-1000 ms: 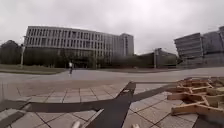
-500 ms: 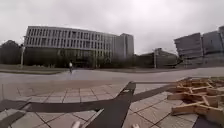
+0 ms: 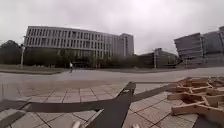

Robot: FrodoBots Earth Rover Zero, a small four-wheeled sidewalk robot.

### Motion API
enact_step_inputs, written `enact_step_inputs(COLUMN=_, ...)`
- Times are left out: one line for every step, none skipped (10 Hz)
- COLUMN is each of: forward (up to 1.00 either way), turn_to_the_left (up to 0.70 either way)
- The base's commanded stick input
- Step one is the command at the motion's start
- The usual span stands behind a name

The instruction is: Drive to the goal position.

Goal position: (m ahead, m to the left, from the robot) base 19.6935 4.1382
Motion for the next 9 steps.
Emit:
enact_step_inputs(forward=0.05, turn_to_the_left=0.00)
enact_step_inputs(forward=0.05, turn_to_the_left=0.00)
enact_step_inputs(forward=0.05, turn_to_the_left=0.00)
enact_step_inputs(forward=0.05, turn_to_the_left=0.00)
enact_step_inputs(forward=0.05, turn_to_the_left=0.00)
enact_step_inputs(forward=0.05, turn_to_the_left=0.00)
enact_step_inputs(forward=0.05, turn_to_the_left=0.00)
enact_step_inputs(forward=0.05, turn_to_the_left=0.00)
enact_step_inputs(forward=0.05, turn_to_the_left=0.00)
